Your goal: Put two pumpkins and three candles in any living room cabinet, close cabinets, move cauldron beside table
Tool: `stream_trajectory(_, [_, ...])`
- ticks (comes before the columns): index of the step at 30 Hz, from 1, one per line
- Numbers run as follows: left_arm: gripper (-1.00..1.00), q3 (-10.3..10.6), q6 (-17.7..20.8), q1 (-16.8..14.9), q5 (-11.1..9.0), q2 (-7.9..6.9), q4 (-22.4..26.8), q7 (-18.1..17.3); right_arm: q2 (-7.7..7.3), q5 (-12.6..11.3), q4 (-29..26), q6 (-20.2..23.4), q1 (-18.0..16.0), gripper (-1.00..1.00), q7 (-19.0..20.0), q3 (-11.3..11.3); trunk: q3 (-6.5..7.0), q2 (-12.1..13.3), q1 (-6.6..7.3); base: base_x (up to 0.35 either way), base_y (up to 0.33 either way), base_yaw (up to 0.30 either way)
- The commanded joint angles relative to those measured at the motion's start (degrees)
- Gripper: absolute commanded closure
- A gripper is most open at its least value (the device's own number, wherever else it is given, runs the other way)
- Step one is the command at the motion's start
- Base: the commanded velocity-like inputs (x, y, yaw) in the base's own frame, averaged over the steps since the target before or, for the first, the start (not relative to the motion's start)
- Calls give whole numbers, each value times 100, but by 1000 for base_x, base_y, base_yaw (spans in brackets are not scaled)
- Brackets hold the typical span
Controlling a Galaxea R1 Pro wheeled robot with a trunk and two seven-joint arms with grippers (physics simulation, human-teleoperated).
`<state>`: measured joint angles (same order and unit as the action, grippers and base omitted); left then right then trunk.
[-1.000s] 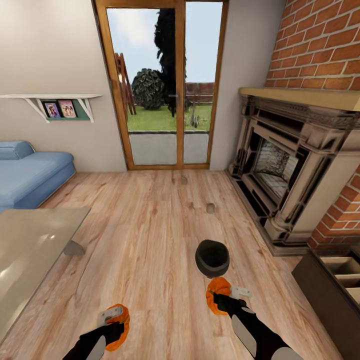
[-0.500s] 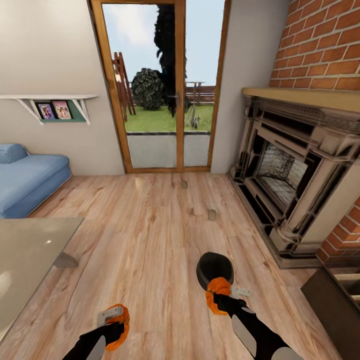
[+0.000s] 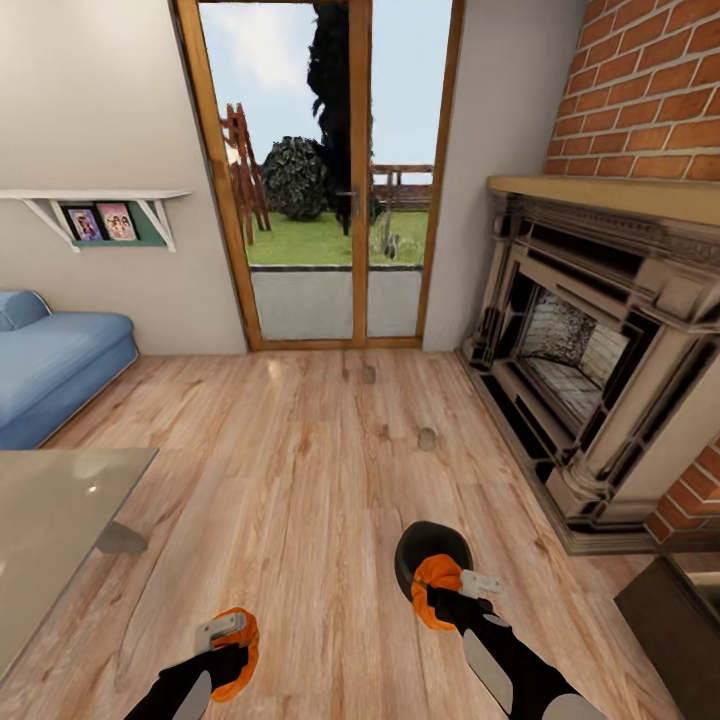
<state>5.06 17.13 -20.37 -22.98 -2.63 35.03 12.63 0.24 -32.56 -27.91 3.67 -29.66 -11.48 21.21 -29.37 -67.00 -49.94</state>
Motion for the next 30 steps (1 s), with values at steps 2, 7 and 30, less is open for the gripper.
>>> stream_trajectory(2, [100, 48, 19, -2, -57, -9, 12, 59, 0, -31, -13, 21, -4, 100, -56, 41, -6, -4, 0, 11, 0, 0])
stream_trajectory(7, [100, 48, -43, -2, -57, -9, 12, 63, -2, -31, -13, 21, -2, 100, -56, 41, -6, -4, 0, 3, 0, 0])
stream_trajectory(30, [100, 48, -95, -2, -57, -9, 12, 60, -6, -77, -29, 20, -1, 100, -56, 33, 371, 838, 461, 0, 0, 0])
